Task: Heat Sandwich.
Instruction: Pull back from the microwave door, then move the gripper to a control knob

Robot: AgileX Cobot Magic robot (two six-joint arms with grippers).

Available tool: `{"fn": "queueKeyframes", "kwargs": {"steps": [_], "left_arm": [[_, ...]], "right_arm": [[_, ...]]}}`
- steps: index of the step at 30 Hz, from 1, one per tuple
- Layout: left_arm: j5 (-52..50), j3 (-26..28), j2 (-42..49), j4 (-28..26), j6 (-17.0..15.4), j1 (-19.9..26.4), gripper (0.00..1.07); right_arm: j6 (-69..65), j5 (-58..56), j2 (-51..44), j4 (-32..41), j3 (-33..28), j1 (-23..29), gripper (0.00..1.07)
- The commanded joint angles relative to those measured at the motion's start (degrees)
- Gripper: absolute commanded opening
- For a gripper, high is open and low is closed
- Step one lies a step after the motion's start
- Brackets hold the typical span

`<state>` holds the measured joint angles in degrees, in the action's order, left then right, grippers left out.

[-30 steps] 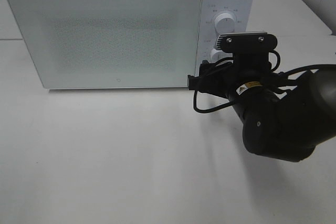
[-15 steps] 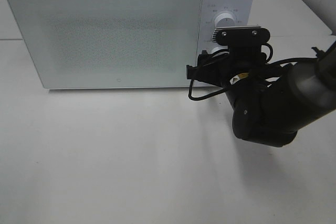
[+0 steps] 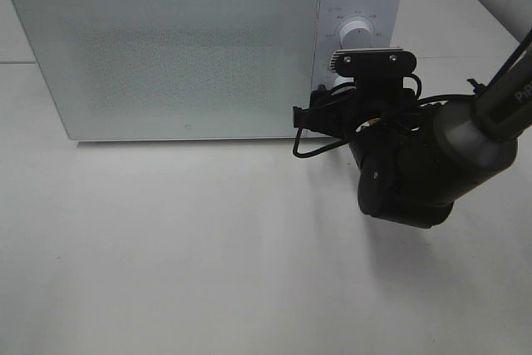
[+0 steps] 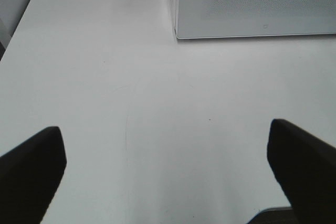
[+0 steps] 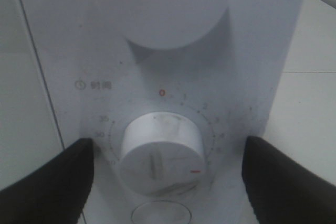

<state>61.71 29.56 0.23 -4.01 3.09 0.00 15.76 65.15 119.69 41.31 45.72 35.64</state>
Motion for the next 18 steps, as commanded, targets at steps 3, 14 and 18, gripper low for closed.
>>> {"fn": "queueKeyframes", "kwargs": {"steps": [3, 14, 18], "left_arm": [[-0.57, -0.06, 1.15, -0.11, -0.29, 0.06, 1.0], [-0.57, -0.06, 1.15, -0.11, -0.29, 0.06, 1.0], [-0.57, -0.06, 1.15, -0.11, -0.29, 0.06, 1.0]], "right_arm": [[-0.46, 0.92, -0.11, -0.63, 1.03, -0.23, 0.76], [-0.29, 1.72, -1.38, -0.17, -0.46, -0.06, 0.74], [-0.29, 2.23, -1.95, -0.17, -0.86, -0.06, 0.74]]}}
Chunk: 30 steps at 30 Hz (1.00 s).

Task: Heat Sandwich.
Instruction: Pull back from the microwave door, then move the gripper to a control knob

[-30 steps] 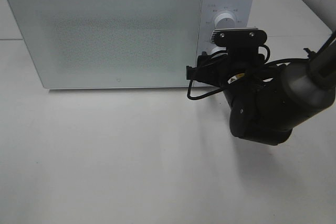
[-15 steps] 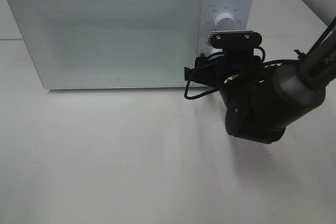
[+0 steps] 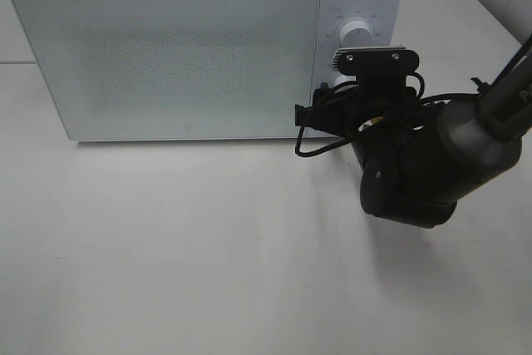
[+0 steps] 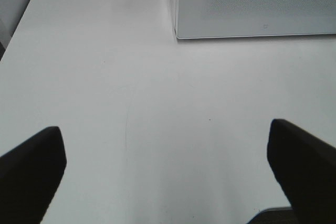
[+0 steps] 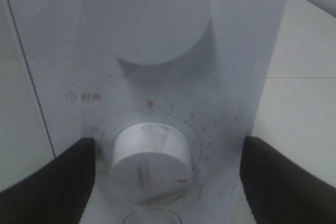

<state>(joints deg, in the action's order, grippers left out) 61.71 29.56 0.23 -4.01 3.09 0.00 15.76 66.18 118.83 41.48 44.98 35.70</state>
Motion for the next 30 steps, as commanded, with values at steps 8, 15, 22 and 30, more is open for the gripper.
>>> {"fn": "queueKeyframes", "kwargs": {"steps": [8, 15, 22, 30], "left_arm": [[-0.57, -0.06, 1.15, -0.11, -0.29, 0.06, 1.0], [-0.57, -0.06, 1.15, -0.11, -0.29, 0.06, 1.0], [-0.57, -0.06, 1.15, -0.11, -0.29, 0.06, 1.0], [-0.57, -0.06, 1.15, -0.11, -0.29, 0.06, 1.0]], "right_arm": [[-0.29, -0.34, -1.09, -0.34, -0.11, -0.11, 0.73], [-1.49, -2.29, -1.03, -0.63, -0.11, -0.11, 0.44], [-1.78, 0.34, -1.03, -0.8, 0.06, -0.11, 0.1], [-1.83, 0.4, -1.03, -0.8, 0.06, -0.11, 0.11]]}}
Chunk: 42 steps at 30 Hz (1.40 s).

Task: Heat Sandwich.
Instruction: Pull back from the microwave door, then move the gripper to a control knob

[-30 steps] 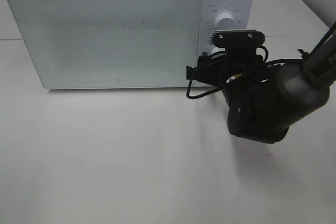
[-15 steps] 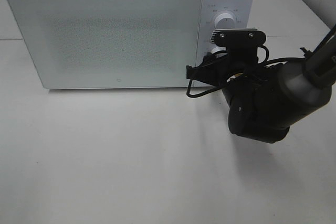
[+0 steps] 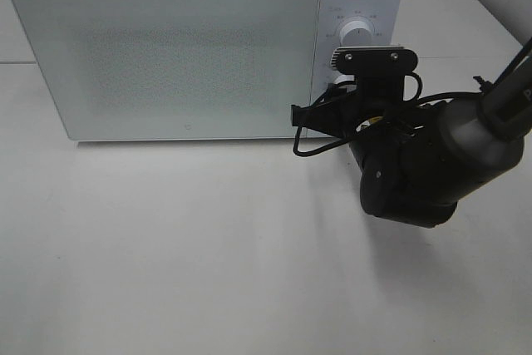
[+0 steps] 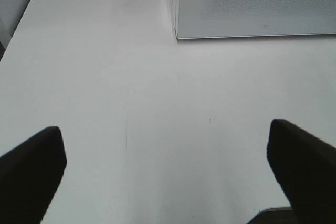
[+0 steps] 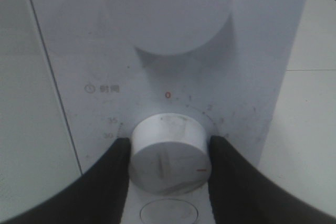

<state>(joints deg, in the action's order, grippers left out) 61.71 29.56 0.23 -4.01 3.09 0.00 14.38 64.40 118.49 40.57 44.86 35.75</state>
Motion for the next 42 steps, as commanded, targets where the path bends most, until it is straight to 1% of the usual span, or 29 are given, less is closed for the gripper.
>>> {"fn": "queueKeyframes", "kwargs": {"steps": [1, 4, 8, 10, 11, 13, 14, 17, 18, 20, 24, 26, 27, 28, 29, 33, 34, 35, 38, 39, 40, 42], "left_arm": [[-0.57, -0.06, 1.15, -0.11, -0.29, 0.06, 1.0], [-0.57, -0.06, 1.15, -0.11, -0.29, 0.06, 1.0], [-0.57, -0.06, 1.15, -0.11, -0.29, 0.06, 1.0], [-0.57, -0.06, 1.15, -0.11, -0.29, 0.06, 1.0], [-0.57, -0.06, 1.15, -0.11, -0.29, 0.06, 1.0], [-0.57, -0.06, 1.15, -0.11, -0.29, 0.06, 1.0], [-0.57, -0.06, 1.15, -0.11, -0.29, 0.06, 1.0], [-0.57, -0.06, 1.15, -0.11, -0.29, 0.06, 1.0], [-0.57, -0.06, 1.15, -0.11, -0.29, 0.06, 1.0], [-0.57, -0.06, 1.15, -0.11, -0.29, 0.06, 1.0], [-0.57, -0.06, 1.15, -0.11, -0.29, 0.06, 1.0], [-0.57, -0.06, 1.15, -0.11, -0.29, 0.06, 1.0], [-0.57, -0.06, 1.15, -0.11, -0.29, 0.06, 1.0], [-0.57, -0.06, 1.15, -0.11, -0.29, 0.06, 1.0], [-0.57, -0.06, 1.15, -0.11, -0.29, 0.06, 1.0], [-0.57, -0.06, 1.15, -0.11, -0.29, 0.06, 1.0], [-0.57, -0.06, 1.15, -0.11, -0.29, 0.06, 1.0], [-0.57, -0.06, 1.15, -0.11, -0.29, 0.06, 1.0], [-0.57, -0.06, 1.15, -0.11, -0.29, 0.06, 1.0], [-0.57, -0.06, 1.15, -0.11, -0.29, 0.06, 1.0], [-0.57, -0.06, 1.15, -0.11, -0.29, 0.06, 1.0], [-0.57, -0.06, 1.15, -0.11, -0.29, 0.06, 1.0]], "right_arm": [[-0.86, 2.52, -0.69, 0.11, 0.17, -0.17, 0.11], [-1.72, 2.98, -0.69, 0.11, 0.17, -0.17, 0.11], [-6.65, 3.38, -0.69, -0.11, 0.17, -0.17, 0.12], [-12.03, 4.24, -0.69, -1.03, 0.17, -0.17, 0.12], [-12.03, 4.24, -0.69, -1.03, 0.17, -0.17, 0.12], [-16.33, 5.21, -0.69, -2.06, 0.17, -0.17, 0.12], [-20.63, 5.84, -0.69, -3.09, 0.17, -0.17, 0.12], [-24.75, 6.07, -0.69, -3.78, 0.17, -0.17, 0.12], [-28.93, 6.07, -0.69, -4.24, 0.17, -0.17, 0.12], [-31.23, 6.07, -0.69, -4.24, 0.17, -0.17, 0.13], [-42.74, 6.13, -0.69, -4.47, 0.17, -0.17, 0.13], [-44.98, 6.13, -0.69, -4.47, 0.17, -0.17, 0.13], [-50.08, 6.36, -0.69, -4.47, 0.17, -0.17, 0.13], [-52.25, 6.47, -0.69, -4.47, 0.17, -0.17, 0.13], [-52.25, 6.47, -0.69, -4.47, 0.17, -0.17, 0.13], [-61.94, 9.05, -0.69, -4.41, 0.11, -0.29, 0.13], [-61.94, 9.05, -0.69, -4.41, 0.11, -0.29, 0.13], [-67.38, 9.51, -0.69, -4.41, 0.11, -0.29, 0.13], [-75.75, 9.74, -0.69, -4.41, 0.11, -0.34, 0.13], [-75.75, 9.74, -0.69, -4.41, 0.11, -0.34, 0.13], [-80.84, 9.97, -0.69, -4.24, 0.11, -0.34, 0.13], [-85.49, 10.54, -0.69, -4.07, 0.11, -0.34, 0.13]]}}
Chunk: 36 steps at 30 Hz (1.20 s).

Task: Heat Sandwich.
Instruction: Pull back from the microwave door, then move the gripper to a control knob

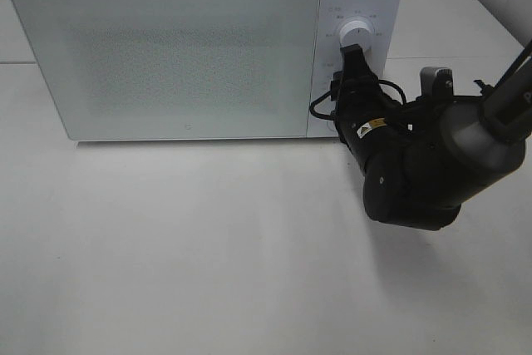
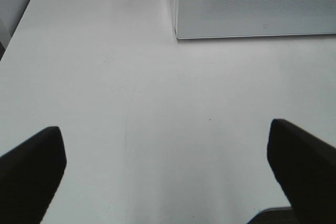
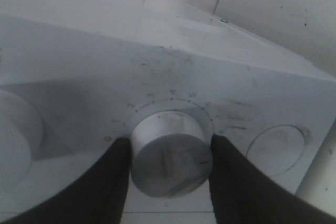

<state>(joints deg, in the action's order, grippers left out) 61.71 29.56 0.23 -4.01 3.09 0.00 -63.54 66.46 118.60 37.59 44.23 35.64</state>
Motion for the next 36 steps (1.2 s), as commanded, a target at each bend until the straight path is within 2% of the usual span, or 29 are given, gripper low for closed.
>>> {"fn": "queueKeyframes", "kwargs": {"steps": [1, 6, 15, 28, 36], "left_arm": [[-0.57, -0.06, 1.15, -0.11, -0.29, 0.06, 1.0], [-0.57, -0.06, 1.15, -0.11, -0.29, 0.06, 1.0], [-0.57, -0.06, 1.15, -0.11, -0.29, 0.06, 1.0], [-0.57, -0.06, 1.15, -0.11, -0.29, 0.06, 1.0], [-0.57, -0.06, 1.15, -0.11, -0.29, 0.06, 1.0]], "right_arm": [[-7.56, 8.48, -0.8, -1.09, 0.74, -0.23, 0.13], [-20.23, 8.82, -0.8, -0.4, 0.74, -0.23, 0.13], [-29.62, 10.31, -0.29, -0.4, 0.74, -0.23, 0.13], [-28.59, 10.03, -0.29, -1.72, 0.74, -0.23, 0.14], [-26.36, 10.03, -0.29, -3.15, 0.74, -0.23, 0.23]]}}
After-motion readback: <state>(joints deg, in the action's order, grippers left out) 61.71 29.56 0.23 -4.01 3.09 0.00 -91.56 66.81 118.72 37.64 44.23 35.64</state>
